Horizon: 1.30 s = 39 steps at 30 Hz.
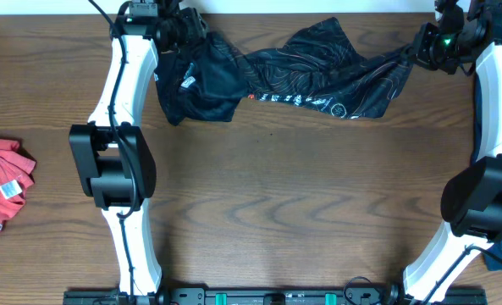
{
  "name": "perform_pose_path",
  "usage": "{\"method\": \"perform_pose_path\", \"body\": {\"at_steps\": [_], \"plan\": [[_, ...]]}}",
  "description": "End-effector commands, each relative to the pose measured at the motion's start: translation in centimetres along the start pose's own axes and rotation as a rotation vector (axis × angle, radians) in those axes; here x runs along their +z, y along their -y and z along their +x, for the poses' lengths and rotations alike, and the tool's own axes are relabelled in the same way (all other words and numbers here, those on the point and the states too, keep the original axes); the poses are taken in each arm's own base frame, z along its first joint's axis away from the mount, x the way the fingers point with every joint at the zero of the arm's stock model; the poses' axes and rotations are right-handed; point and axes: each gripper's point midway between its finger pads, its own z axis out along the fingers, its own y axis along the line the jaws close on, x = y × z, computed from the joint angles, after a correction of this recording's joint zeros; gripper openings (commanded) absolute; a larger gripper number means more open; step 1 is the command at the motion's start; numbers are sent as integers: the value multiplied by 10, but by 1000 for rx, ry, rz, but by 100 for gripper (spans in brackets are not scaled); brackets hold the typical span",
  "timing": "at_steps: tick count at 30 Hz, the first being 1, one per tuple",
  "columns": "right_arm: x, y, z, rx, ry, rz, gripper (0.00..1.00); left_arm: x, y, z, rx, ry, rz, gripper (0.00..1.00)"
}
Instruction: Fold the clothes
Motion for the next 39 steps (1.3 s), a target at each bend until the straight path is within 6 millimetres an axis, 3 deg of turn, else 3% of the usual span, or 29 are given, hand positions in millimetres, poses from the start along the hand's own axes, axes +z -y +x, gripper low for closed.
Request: {"method": "perform_pose_path", "body": {"at_steps": [1,2,4,5,6,10,13,18,27,37,39], "plan": [[0,-4,2,-29,-3,-6,1,-6,-11,-4,-17,12,-50,50],[0,-4,2,-29,-3,-6,1,-6,-9,1,-23,-11,-34,36],[0,-4,1,-30,-2,-6,1,-6,-3,13,-36,-63,-4,28],[0,-4,1,-30,-2,-6,1,-6,-1,23,-37,-101,1,32],[0,-5,1,-30,-2,-7,1,-4,0,35,-26,-142,-7,43],[0,-5,1,-34,-1,-7,1,8,6,73,41,-255,-45,53],[0,-5,2,-33,-4,-7,1,23,11,89,72,-283,-80,59],[0,-6,3,-30,-9,-16,1,43,25,103,104,-302,-63,63],[0,-10,3,-39,-10,-37,1,67,2,130,55,-376,-118,63],[0,-10,3,-40,-9,-38,1,71,3,126,32,-352,-114,61],[0,-11,3,-40,-10,-46,1,72,5,124,31,-341,-110,52]]}}
